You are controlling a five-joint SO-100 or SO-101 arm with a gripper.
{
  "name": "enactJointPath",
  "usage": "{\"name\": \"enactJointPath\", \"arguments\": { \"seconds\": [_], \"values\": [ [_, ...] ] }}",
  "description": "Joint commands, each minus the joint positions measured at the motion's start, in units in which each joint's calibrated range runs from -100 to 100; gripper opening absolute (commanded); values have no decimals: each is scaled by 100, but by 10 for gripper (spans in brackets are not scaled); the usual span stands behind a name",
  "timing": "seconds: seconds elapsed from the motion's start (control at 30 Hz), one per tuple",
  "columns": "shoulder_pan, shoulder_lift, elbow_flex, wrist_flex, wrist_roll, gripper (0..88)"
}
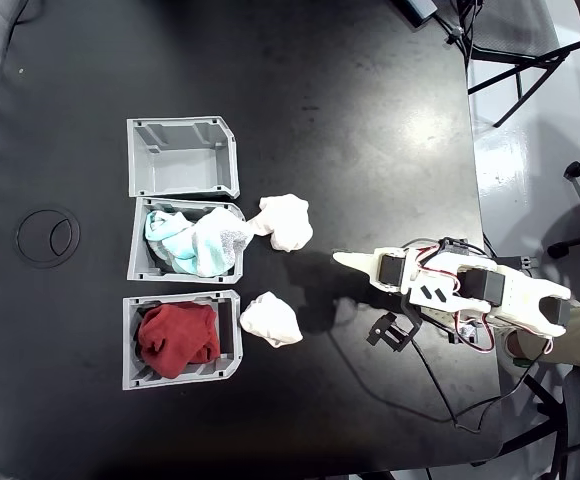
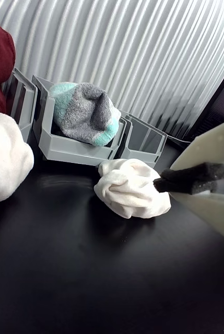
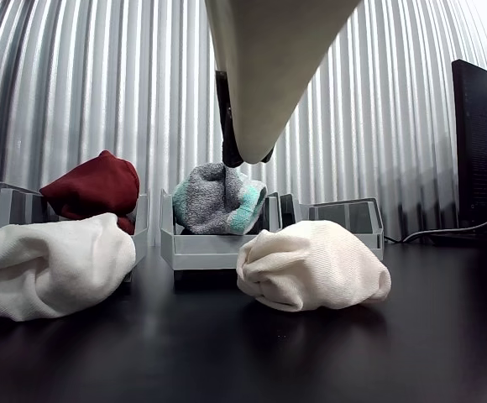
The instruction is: Put the sock in the container
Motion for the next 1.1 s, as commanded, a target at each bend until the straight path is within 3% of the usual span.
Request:
{"name": "enactJointPath", "arguments": {
  "seconds": [0.0,0.17,0.3,1.07],
  "values": [
    [-33,33,27,-24,188,14],
    [-33,33,27,18,188,14],
    [6,8,27,659,182,14],
    [6,-8,27,667,188,14]
  ]
}}
